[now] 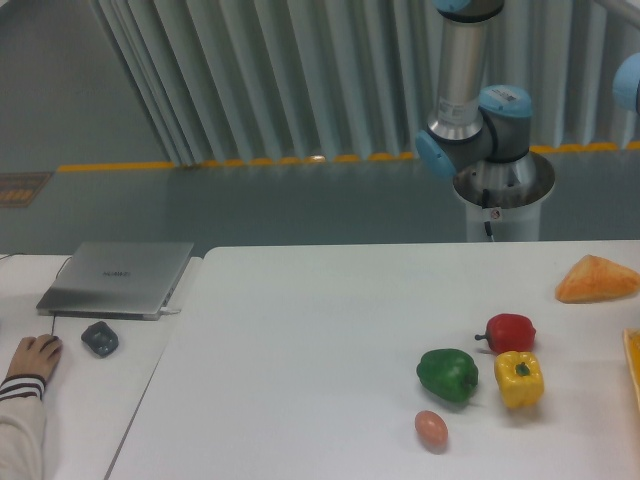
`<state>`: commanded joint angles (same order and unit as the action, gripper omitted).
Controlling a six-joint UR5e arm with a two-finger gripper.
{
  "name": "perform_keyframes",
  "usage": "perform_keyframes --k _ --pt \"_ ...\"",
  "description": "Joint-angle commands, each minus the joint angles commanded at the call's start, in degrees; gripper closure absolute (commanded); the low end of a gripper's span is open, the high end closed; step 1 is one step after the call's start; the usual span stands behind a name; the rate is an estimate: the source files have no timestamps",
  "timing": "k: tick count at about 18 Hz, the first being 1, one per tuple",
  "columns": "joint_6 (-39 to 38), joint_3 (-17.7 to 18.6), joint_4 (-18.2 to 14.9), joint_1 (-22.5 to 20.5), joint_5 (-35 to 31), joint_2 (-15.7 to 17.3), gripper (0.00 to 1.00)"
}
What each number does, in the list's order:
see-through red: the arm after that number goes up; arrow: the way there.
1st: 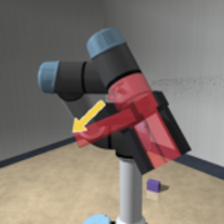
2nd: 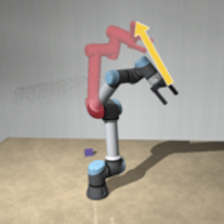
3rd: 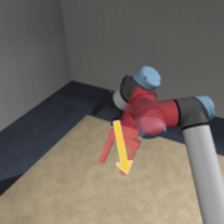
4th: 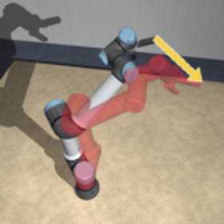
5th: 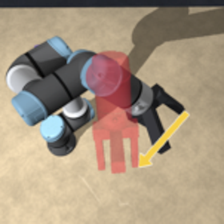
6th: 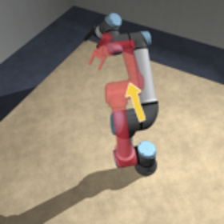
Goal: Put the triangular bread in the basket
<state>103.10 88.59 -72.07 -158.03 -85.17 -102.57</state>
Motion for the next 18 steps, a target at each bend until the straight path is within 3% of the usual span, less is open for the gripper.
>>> perform_keyframes --k 7,18 --pt "-0.17 0.35 0.17 2.55 0.00 -0.35 0.00" --pt "-1.67 3.08 0.35 2.64 0.00 -0.18 0.00"
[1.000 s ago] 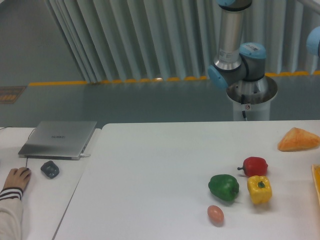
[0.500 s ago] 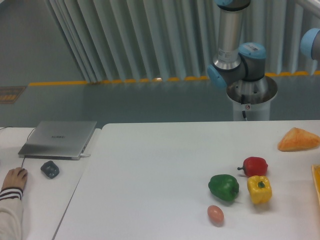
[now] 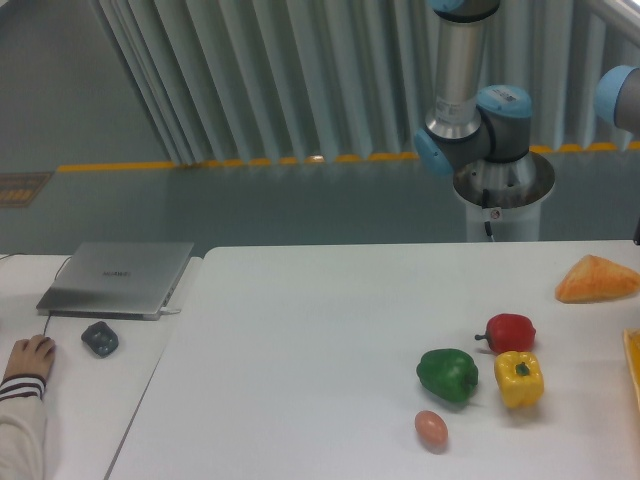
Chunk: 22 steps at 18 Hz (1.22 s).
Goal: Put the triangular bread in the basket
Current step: 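Lower the gripper onto the orange triangular bread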
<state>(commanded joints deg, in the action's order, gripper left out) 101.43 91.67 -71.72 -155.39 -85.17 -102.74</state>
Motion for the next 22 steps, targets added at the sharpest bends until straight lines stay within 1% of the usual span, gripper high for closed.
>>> perform_keyframes --k 3,4,6,8,9,12,15,21,22 --pt "0.09 0.00 0.00 0.17 0.09 -0.17 0.00" --pt "-0.35 -0.09 0.00 0.96 -0.09 -0.26 0.00" --pt "-4.37 -0.26 0.00 1.84 0.26 -0.44 0.00" --pt "-8.59 -0.88 0.00 3.16 2.71 -0.70 0.00" --pt "-9.66 -0.88 0.00 3.34 2.81 -0.70 0.00" --pt "-9.84 -0.79 -0.09 4.39 2.38 -0.70 0.00" --pt "-9.76 -0.26 0.00 4.39 2.29 -0.70 0.00" --pt "-9.32 -0.09 -0.35 4.22 -0.70 -0.26 0.00" --pt "-9.49 0.44 -0.44 4.39 -1.31 -0.26 0.00"
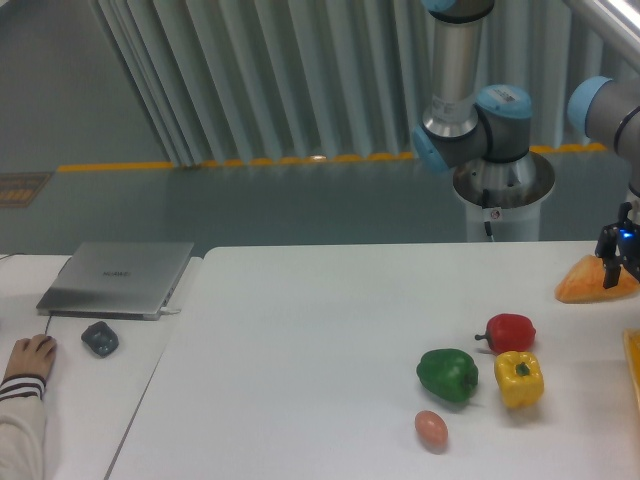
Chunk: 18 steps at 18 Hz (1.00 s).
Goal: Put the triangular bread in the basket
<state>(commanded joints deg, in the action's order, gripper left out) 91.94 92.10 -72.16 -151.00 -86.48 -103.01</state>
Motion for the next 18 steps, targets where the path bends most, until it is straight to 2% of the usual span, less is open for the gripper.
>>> perform_keyframes --k 6,11,12,14,17,18 --pt "-0.27 2.64 0.00 0.88 -0.71 0.97 0.00" --pt "0.44 7.47 -0.61 1.67 -2.73 3.69 0.00" --pt "0.44 7.82 -1.83 2.89 -3.43 3.60 0.00" --pt "2.01 7.92 -5.61 6.58 -9.99 3.60 0.00" --pt "8.50 7.83 -8.78 6.95 -11.52 4.13 0.00" --pt "13.05 8.09 -9.22 6.60 -13.00 4.65 0.00"
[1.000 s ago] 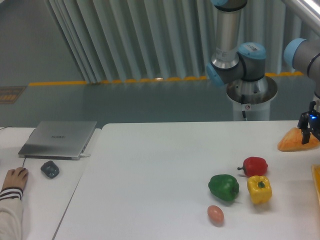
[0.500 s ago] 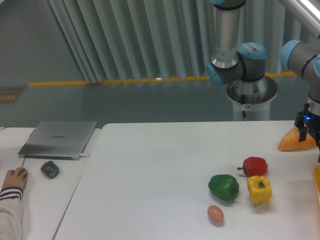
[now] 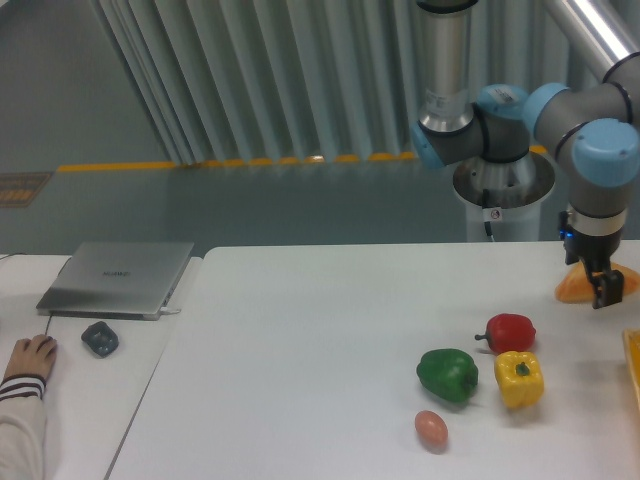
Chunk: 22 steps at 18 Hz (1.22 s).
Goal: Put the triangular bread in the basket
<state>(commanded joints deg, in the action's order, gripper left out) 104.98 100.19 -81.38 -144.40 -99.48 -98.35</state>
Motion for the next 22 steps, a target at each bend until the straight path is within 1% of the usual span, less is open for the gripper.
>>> perform_keyframes --k 1,2,4,7,9,11,13,15,17,22 --pt "4.66 0.35 -0.18 -0.70 -2.97 0.18 0.00" --pt "7.40 0.79 -0.27 -1.32 -5.18 0.18 0.00" --pt "9.71 1.06 -0.27 -2.37 -6.43 0.09 0.00" --pt "10.68 2.46 0.00 -2.82 -7.22 -0.78 0.00" --pt "10.86 2.64 0.08 -3.60 -7.14 -2.62 0.00" --pt "10.86 2.55 0.26 -4.66 -6.78 -3.15 0.00" --pt "11.73 1.85 0.26 -4.66 -6.70 -4.04 0.00" --pt "12.09 1.94 0.35 -4.66 -6.61 -4.65 0.00" --pt "12.00 2.37 0.43 -4.75 -6.52 -6.23 0.00" --pt "12.52 2.38 0.43 -4.31 -6.08 -6.23 0.00"
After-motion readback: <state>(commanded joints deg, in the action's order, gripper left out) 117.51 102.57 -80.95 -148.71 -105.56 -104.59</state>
